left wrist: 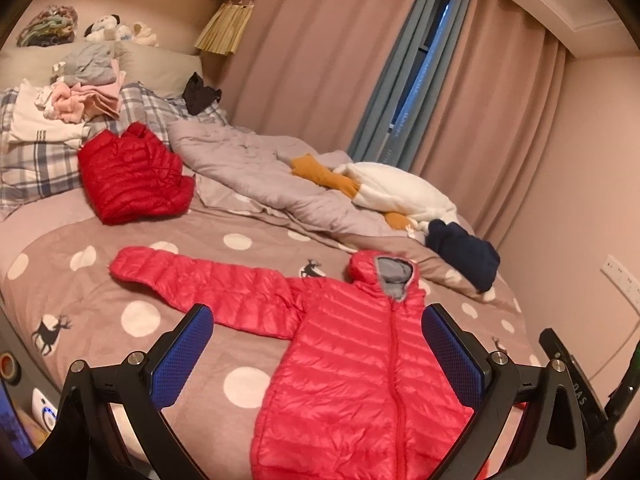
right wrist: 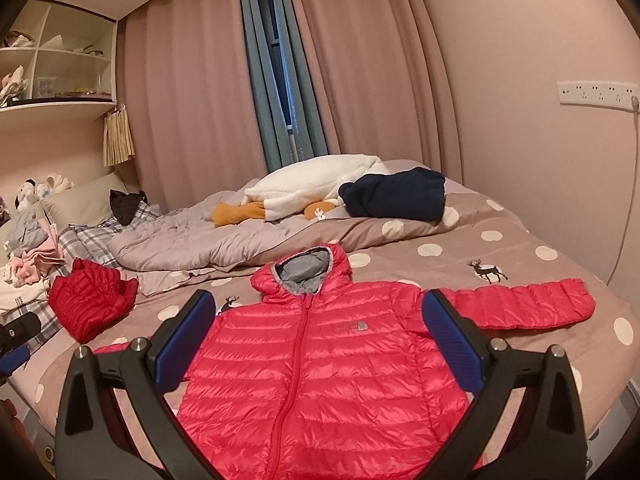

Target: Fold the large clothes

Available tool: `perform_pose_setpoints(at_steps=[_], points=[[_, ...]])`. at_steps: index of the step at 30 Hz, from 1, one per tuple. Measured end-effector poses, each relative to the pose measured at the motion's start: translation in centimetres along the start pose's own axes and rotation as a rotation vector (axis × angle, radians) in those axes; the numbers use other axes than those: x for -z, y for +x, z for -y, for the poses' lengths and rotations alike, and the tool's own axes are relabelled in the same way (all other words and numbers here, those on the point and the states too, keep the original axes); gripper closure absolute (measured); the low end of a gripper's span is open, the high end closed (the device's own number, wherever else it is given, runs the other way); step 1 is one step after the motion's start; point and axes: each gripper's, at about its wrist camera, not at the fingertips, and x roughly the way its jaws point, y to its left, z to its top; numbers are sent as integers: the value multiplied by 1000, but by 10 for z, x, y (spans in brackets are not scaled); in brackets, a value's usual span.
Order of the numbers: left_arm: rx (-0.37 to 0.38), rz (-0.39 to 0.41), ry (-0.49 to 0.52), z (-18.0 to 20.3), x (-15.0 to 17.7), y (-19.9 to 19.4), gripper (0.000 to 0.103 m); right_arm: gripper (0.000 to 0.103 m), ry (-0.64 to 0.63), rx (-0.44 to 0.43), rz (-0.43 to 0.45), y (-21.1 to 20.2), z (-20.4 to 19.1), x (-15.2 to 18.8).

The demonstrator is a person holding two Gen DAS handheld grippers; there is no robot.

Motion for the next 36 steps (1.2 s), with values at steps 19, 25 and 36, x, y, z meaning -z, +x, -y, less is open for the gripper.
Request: perform_pose_setpoints(at_steps=[19, 25, 36], points=[[-38, -4, 24, 6, 5, 2, 0, 0, 0, -39, -24, -6, 0, 2], [-36, 12, 65, 15, 7, -2, 0, 0, 10, -29, -24, -5, 3, 2], [-48, 1, 90, 24, 10, 6, 0, 0, 21, -12, -49, 1, 7, 3]])
